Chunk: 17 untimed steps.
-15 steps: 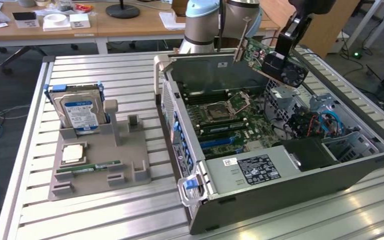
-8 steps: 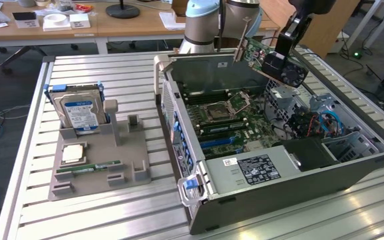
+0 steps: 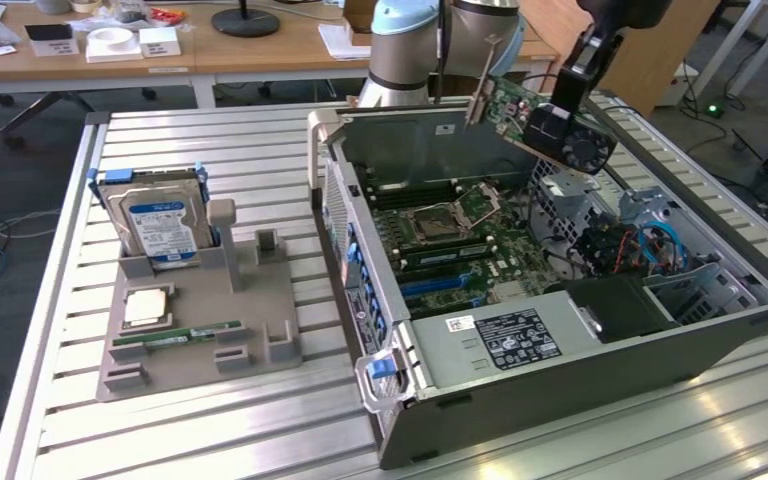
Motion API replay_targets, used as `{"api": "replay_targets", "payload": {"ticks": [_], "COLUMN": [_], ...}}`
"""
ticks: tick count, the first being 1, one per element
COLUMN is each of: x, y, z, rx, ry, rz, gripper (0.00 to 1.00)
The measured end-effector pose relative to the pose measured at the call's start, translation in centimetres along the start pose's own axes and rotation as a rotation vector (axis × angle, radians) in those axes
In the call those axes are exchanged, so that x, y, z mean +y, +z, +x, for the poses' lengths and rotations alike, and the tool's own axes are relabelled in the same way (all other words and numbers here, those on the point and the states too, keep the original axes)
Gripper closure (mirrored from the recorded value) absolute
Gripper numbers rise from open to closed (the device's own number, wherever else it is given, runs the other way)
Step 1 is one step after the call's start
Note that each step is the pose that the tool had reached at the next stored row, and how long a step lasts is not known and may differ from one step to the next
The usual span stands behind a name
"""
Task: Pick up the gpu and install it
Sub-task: 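Insert the gpu into the slot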
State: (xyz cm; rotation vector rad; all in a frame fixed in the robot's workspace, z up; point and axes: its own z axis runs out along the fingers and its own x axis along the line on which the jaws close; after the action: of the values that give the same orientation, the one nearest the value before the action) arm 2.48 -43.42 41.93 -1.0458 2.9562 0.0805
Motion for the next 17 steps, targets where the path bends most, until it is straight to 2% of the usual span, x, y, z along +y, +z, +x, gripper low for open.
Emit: {"api": "replay_targets", "payload": {"ticks": [7, 17], "x": [0.00, 0.00], "y": [0.00, 0.01], "z": [0.00, 0.00], "rx": [0.0035, 0.0099], "ry": [-0.074, -0.213], "rz": [-0.0016, -0.0046], "gripper": [0.74, 0.74]}}
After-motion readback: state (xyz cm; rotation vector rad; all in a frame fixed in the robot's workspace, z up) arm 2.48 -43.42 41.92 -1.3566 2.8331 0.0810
